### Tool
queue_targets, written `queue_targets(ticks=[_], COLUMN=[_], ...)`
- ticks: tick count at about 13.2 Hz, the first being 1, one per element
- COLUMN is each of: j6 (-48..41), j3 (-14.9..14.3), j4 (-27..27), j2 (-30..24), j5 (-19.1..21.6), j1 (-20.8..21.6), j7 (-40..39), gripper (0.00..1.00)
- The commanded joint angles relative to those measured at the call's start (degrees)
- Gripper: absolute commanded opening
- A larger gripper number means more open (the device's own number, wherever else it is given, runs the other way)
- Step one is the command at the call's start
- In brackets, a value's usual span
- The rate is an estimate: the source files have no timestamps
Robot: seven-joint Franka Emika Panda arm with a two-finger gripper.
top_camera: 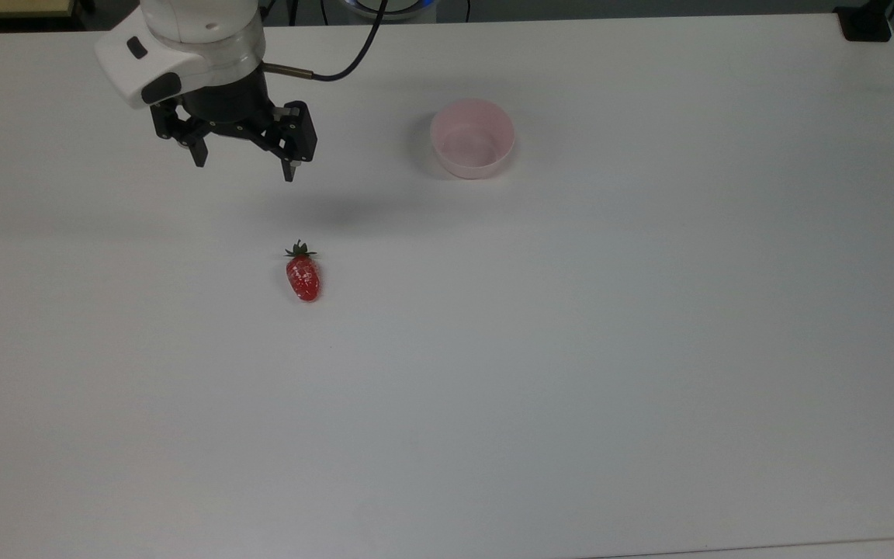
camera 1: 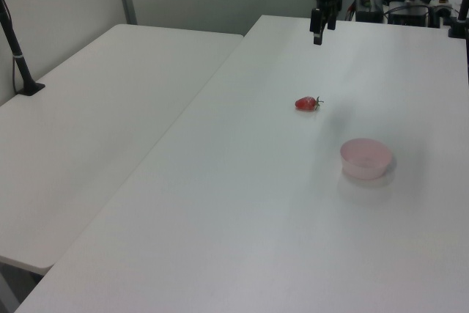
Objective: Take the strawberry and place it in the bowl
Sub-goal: 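Lower the gripper onto the red strawberry and close on it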
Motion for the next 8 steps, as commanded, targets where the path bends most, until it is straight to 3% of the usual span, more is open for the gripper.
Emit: queue_targets(ticks=[1, 4, 8], j6=[-1.7, -0.7, 4.8], j3=[0.4, 0.4, 0.6], j4=[-1.1, -1.1, -1.6], j2=[1.7, 6.0, 11.0], j5=[-0.7, -0.6, -0.6], j1=[1.1, 1.0, 1.1], j7=[-4.2, -8.4, -12.8], gripper=[1.0, 1.0, 0.89])
